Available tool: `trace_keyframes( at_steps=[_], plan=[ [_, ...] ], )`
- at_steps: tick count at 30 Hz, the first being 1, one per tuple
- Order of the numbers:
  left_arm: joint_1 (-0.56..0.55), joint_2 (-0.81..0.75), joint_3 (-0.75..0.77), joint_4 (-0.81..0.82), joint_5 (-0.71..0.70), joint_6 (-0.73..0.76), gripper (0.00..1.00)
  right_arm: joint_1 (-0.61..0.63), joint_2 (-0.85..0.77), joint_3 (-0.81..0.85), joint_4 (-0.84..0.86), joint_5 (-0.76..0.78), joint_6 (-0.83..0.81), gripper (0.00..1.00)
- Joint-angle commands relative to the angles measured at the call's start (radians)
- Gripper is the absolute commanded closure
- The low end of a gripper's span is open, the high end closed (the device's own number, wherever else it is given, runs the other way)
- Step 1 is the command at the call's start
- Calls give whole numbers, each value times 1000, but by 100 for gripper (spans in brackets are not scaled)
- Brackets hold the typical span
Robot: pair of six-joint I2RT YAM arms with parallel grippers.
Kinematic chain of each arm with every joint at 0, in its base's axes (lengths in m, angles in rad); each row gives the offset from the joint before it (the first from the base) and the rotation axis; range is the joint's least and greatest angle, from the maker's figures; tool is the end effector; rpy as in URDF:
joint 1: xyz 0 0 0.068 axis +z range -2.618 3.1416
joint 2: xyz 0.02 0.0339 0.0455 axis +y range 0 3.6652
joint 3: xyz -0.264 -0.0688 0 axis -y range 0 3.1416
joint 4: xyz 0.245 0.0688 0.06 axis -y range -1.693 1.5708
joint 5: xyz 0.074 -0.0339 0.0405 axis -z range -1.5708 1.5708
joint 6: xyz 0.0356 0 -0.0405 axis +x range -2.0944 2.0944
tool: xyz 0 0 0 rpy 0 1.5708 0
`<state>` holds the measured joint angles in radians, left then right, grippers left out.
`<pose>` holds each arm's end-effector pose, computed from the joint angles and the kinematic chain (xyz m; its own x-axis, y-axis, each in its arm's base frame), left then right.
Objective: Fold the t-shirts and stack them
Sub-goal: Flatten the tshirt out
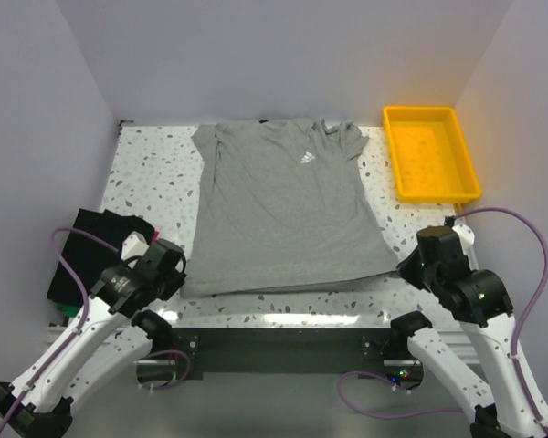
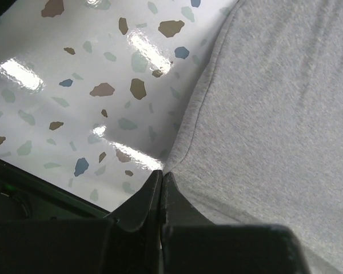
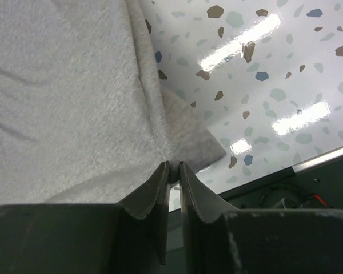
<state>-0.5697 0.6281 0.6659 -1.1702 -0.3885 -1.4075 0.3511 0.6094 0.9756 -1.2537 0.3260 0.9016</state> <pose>0.0867 -0.0395 0.2410 -0.4829 -0.7751 -0.4074 -0.6931 0.6227 -0.3631 0.0779 0.0164 0.3248 -0.5584 0.5868 -0.5865 0.4868 0.8042 0.3411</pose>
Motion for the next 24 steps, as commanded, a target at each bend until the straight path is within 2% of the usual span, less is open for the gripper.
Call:
trace_keyframes(
  at_steps=[1, 2, 3, 4, 5, 7, 8, 9, 12, 13, 18, 20, 24],
  plan=[
    [7, -28, 29, -3, 16, 65, 100, -8, -14, 44, -61, 56, 23, 82],
    [7, -42, 28, 4, 26, 77, 96, -8, -14, 46, -58, 58, 22, 77],
    [7, -50, 26, 20, 28, 100, 80, -6, -10, 46, -52, 54, 19, 72],
    [7, -59, 24, 27, 30, 116, 71, -6, -8, 44, -43, 48, -1, 68],
    [7, -74, 31, 36, 20, 133, 56, -6, -5, 38, -29, 38, -16, 64],
    [7, -84, 67, 59, 1, 177, 45, -8, 18, 29, 22, -4, -44, 60],
    [7, -79, 81, 73, -15, 194, 32, -6, 35, 19, 49, -22, -91, 57],
    [7, -71, 99, 104, -26, 232, 28, -8, 50, 11, 103, -89, -119, 57],
    [7, 14, 165, 202, -65, 315, 23, -4, 113, -35, 198, -187, -167, 55],
    [8, 47, 182, 243, -64, 347, 23, -3, 127, -55, 286, -240, -176, 54],
    [31, 388, 294, 420, -118, 487, 23, 31, 266, -112, 425, -179, -201, 53],
    [94, 529, 362, 481, -74, 534, 24, 35, 315, -121, 470, -189, -210, 53],
    [218, 717, 449, 673, 38, 660, 28, 58, 387, -101, 525, -174, -225, 52]
  ],
)
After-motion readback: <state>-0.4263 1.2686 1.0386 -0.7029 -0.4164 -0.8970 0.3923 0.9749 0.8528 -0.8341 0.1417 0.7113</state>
